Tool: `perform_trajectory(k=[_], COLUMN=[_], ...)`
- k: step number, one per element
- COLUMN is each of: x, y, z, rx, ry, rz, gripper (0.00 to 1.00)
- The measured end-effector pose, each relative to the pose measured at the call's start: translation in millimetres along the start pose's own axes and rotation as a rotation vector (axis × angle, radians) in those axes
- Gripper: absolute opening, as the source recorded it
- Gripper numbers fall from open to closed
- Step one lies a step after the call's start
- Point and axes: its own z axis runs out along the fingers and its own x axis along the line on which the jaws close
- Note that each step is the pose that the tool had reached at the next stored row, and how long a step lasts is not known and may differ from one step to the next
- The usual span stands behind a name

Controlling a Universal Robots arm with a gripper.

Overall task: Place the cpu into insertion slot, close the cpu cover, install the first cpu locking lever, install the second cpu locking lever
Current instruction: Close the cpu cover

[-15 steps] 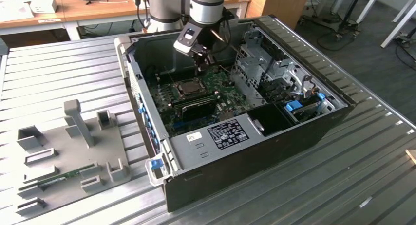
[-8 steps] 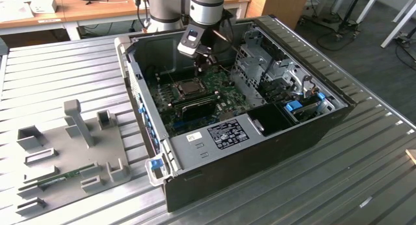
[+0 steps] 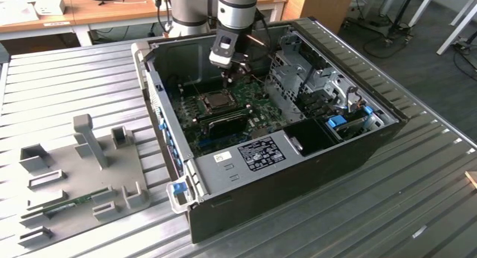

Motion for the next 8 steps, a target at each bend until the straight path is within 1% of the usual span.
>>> perform_trajectory(k=[8], x=[0.0], y=[0.0], z=[0.9], rx=[0.0028], ry=[0.0035], rz=[-0.145], gripper=[0.10])
